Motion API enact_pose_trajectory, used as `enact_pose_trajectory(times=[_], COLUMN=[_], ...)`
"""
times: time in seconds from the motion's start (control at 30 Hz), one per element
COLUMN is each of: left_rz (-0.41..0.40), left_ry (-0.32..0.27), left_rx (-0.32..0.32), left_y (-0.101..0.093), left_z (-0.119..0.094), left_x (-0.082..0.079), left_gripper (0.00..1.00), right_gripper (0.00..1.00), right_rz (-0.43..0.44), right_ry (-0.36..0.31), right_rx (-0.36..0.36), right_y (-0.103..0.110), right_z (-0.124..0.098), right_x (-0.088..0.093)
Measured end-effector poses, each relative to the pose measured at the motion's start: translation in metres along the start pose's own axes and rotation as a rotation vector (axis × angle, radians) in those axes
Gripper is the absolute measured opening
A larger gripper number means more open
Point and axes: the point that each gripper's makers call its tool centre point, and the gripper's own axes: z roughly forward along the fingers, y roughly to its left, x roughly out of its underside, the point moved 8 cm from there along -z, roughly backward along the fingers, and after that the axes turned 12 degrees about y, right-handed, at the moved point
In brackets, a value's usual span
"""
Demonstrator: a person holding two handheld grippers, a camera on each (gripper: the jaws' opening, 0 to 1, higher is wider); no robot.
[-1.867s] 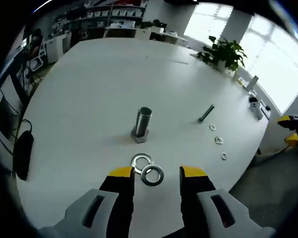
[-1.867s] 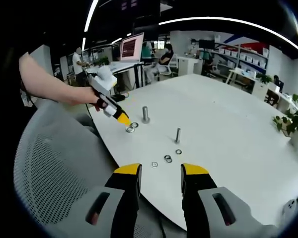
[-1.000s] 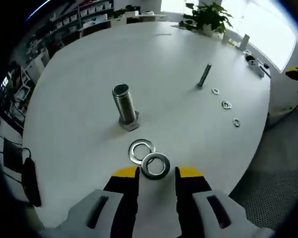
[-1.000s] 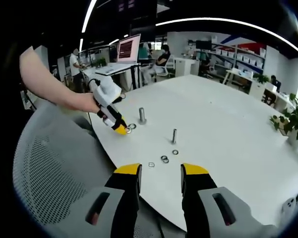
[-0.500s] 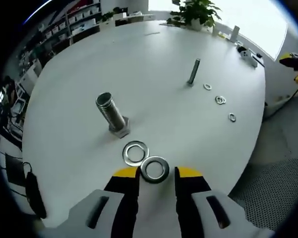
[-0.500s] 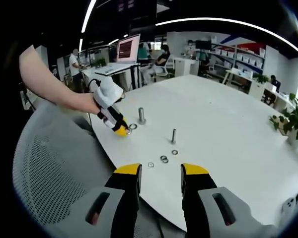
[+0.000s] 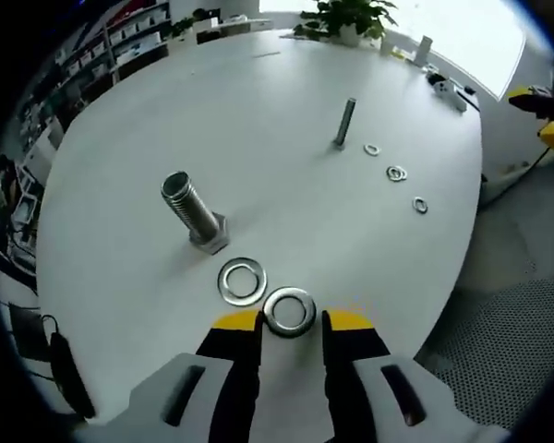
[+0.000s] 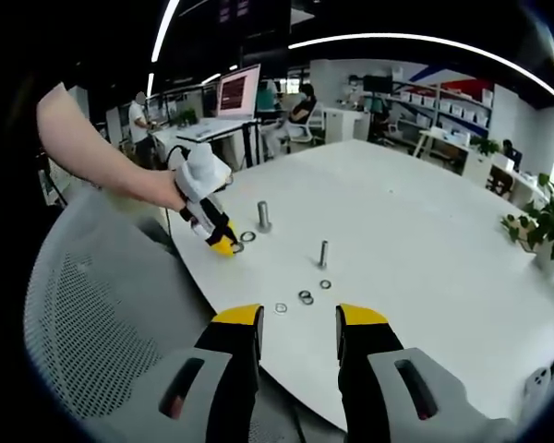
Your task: Place the washer onto the threaded stud by aligning its center hole with the stud, sliding it down to the base, and recovering from edge contact or off-axis alignment until the washer reaches the visible bottom stop.
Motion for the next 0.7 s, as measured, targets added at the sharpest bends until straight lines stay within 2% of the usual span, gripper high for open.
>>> enact_pose_trajectory(times=[0.1, 0.2, 0.3, 0.4, 0.6, 0.7], left_rz=[0.035, 0.152, 0.135, 0.188, 0.224, 0.267], left_ry=[0.015, 0.075, 0.085, 0.117, 0.180, 0.210], left_rx=[0.000, -0.037, -0.018, -0.017, -0.014, -0.012], left_y=[-0.003, -0.004, -0.003, -0.004, -0.002, -0.001], left_z=[0.002, 0.000, 0.003, 0.002, 0.003, 0.003], left_x=[-0.004, -0.006, -0.010, -0.012, -0.018, -0.019], left_gripper=[0.27, 0.27, 0.27, 0.26, 0.23, 0.22], right_gripper=[0.34, 0.34, 0.34, 0.34, 0.34, 0.34], right_rz=[0.000, 0.001, 0.000, -0.005, -0.002, -0.004], right_ry=[0.003, 0.003, 0.005, 0.008, 0.006, 0.005], right_rx=[0.000, 0.002, 0.002, 0.002, 0.004, 0.003], right_y=[0.000, 0.000, 0.000, 0.001, 0.000, 0.000], right_z=[0.000, 0.000, 0.000, 0.000, 0.000, 0.000], right_x=[0.000, 0.000, 0.000, 0.000, 0.001, 0.001])
